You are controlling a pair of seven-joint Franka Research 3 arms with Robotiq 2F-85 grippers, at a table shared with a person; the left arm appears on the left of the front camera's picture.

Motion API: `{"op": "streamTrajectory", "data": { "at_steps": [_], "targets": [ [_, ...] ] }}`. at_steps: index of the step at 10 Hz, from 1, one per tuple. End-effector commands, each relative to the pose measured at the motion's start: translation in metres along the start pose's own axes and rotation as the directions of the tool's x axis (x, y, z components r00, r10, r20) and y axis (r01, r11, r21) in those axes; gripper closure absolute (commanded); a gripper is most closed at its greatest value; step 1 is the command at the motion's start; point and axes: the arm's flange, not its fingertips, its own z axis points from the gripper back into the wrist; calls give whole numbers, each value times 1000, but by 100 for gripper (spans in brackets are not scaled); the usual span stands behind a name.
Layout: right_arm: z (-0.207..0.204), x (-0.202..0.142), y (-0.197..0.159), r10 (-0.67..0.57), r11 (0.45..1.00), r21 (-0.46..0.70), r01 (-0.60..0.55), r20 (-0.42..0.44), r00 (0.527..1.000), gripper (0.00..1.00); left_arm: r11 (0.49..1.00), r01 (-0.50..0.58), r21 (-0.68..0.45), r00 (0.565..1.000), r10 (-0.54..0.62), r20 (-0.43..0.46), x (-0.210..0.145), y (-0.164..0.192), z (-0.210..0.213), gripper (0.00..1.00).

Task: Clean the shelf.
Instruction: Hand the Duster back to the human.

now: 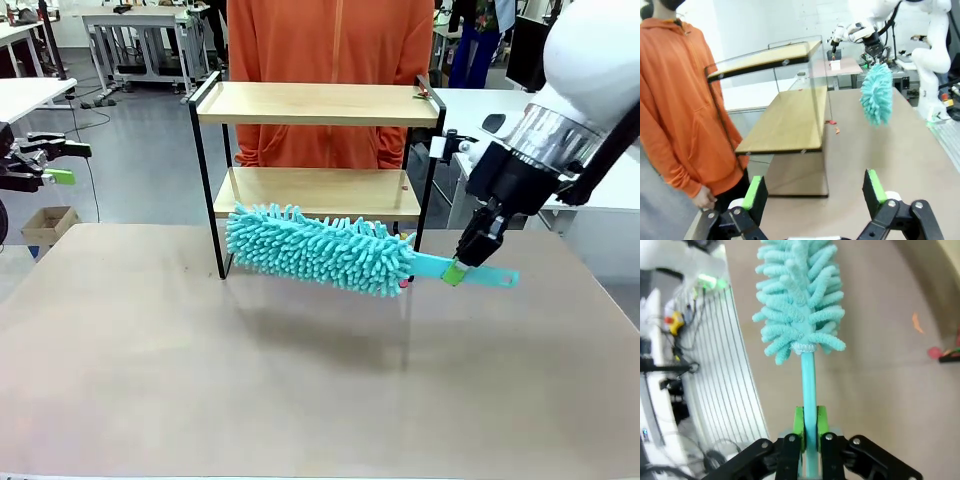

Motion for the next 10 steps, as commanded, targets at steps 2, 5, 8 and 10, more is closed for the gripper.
{"op": "streamTrajectory", "data": {
  "at_steps": [2,5,8,10],
  "targets": [
    [4,4,-28,270,963,-4,-270,60,961,87,999,-25,36,998,28,-62,54,-103,-72,0],
    [3,13,-43,363,925,-145,-350,69,929,87,978,-206,28,976,208,-64,60,-170,-123,0],
    [7,14,-37,338,934,-134,-332,26,941,87,958,-284,53,952,288,-106,55,-177,-125,0],
    [7,14,-37,338,934,-134,-332,26,941,87,967,-254,18,963,254,-89,51,-181,-132,0]
  ]
}}
